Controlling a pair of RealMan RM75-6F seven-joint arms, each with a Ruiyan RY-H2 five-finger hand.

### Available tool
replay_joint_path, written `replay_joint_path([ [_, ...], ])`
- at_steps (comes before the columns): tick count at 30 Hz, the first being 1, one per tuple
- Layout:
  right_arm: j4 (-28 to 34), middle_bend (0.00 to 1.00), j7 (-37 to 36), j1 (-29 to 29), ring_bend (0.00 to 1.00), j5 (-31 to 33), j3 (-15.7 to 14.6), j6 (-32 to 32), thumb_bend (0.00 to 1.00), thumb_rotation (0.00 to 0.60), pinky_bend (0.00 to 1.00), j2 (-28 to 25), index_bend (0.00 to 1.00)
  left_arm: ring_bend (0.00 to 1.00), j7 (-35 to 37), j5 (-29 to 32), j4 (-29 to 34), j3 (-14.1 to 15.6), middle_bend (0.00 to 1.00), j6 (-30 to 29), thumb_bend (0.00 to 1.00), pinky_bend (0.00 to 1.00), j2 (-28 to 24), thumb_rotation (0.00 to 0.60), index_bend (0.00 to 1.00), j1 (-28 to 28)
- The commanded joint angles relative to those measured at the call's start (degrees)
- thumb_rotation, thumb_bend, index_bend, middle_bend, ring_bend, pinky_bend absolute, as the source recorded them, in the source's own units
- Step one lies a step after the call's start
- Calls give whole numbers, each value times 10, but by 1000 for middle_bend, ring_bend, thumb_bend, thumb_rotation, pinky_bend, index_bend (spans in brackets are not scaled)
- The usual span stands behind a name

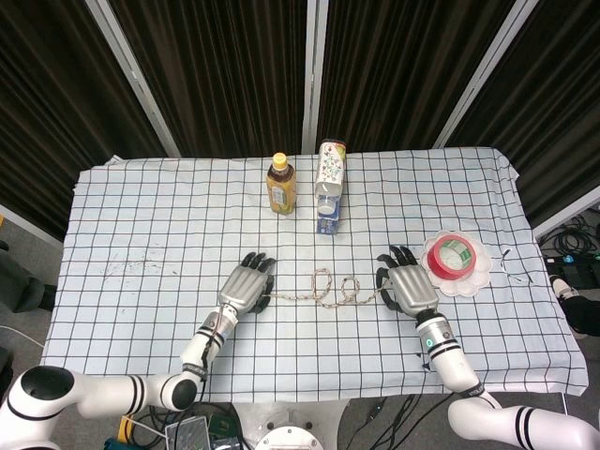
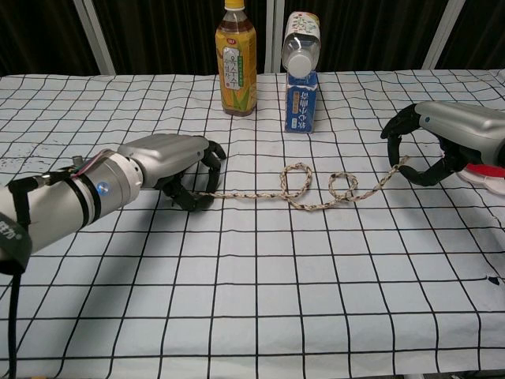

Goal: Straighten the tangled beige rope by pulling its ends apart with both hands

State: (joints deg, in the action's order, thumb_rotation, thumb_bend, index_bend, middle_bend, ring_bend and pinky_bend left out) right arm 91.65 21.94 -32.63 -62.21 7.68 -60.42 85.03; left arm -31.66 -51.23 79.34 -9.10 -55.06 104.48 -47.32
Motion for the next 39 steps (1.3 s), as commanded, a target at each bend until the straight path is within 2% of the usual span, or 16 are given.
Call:
replay_joint_path([
  [1, 1, 187, 0, 0, 0, 0, 0, -1, 533, 600, 0, -1, 595, 0, 3, -6, 2, 1, 107, -3, 400, 0, -1, 593, 559, 2],
  [10, 9, 187, 1, -1, 0, -4, 2, -5, 533, 600, 0, -6, 594, 0, 19, -22, 16, 1, 108, -6, 452, 0, -12, 594, 568, 8],
  [19, 23, 187, -12, 9, 0, -14, 3, -21, 543, 600, 0, -24, 598, 0, 84, -64, 50, -2, 120, -23, 486, 0, -46, 596, 577, 33],
  [28, 54, 188, -69, 43, 0, -42, 10, -62, 544, 600, 0, -84, 607, 0, 187, -126, 77, 6, 124, -59, 486, 0, -126, 600, 580, 86],
  [33, 69, 189, -107, 63, 0, -61, 11, -76, 544, 600, 0, -131, 611, 0, 248, -160, 72, 17, 125, -80, 485, 0, -169, 600, 580, 120],
  [39, 77, 189, -146, 84, 0, -71, 4, -76, 544, 600, 0, -172, 612, 0, 306, -194, 50, 36, 125, -98, 486, 0, -196, 600, 580, 154],
])
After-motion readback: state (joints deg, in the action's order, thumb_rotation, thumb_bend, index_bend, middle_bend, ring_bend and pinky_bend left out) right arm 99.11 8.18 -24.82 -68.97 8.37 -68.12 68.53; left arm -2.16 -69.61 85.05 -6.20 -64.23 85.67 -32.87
